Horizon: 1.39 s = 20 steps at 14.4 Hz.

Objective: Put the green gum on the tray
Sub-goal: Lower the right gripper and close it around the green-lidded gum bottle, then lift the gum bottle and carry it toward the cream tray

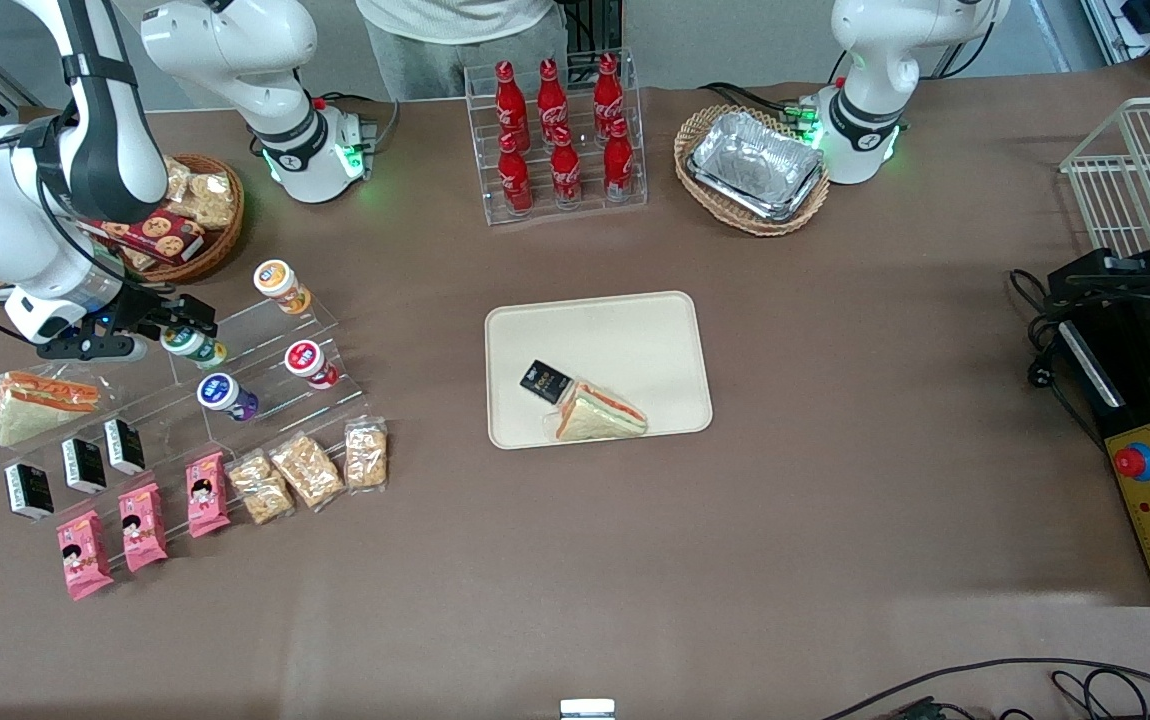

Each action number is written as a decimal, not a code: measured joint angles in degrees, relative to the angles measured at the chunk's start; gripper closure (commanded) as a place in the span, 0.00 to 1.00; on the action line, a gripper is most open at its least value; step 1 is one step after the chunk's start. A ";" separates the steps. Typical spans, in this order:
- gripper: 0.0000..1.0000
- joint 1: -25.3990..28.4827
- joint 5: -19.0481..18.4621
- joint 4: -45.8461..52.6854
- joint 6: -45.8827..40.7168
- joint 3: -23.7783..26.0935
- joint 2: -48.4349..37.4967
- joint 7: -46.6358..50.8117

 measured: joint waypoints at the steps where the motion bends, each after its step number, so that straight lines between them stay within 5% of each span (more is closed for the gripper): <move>1: 0.25 0.00 0.00 -0.02 0.53 0.00 0.24 0.00; 4: 0.37 0.00 0.00 -0.03 1.84 0.00 0.84 0.00; 9: 0.83 0.01 0.00 -0.03 2.56 0.00 0.89 0.01; 14: 0.90 0.04 -0.16 1.38 1.63 0.04 0.65 -0.26; 20: 0.91 0.94 -0.43 19.45 -23.62 1.71 -0.33 0.52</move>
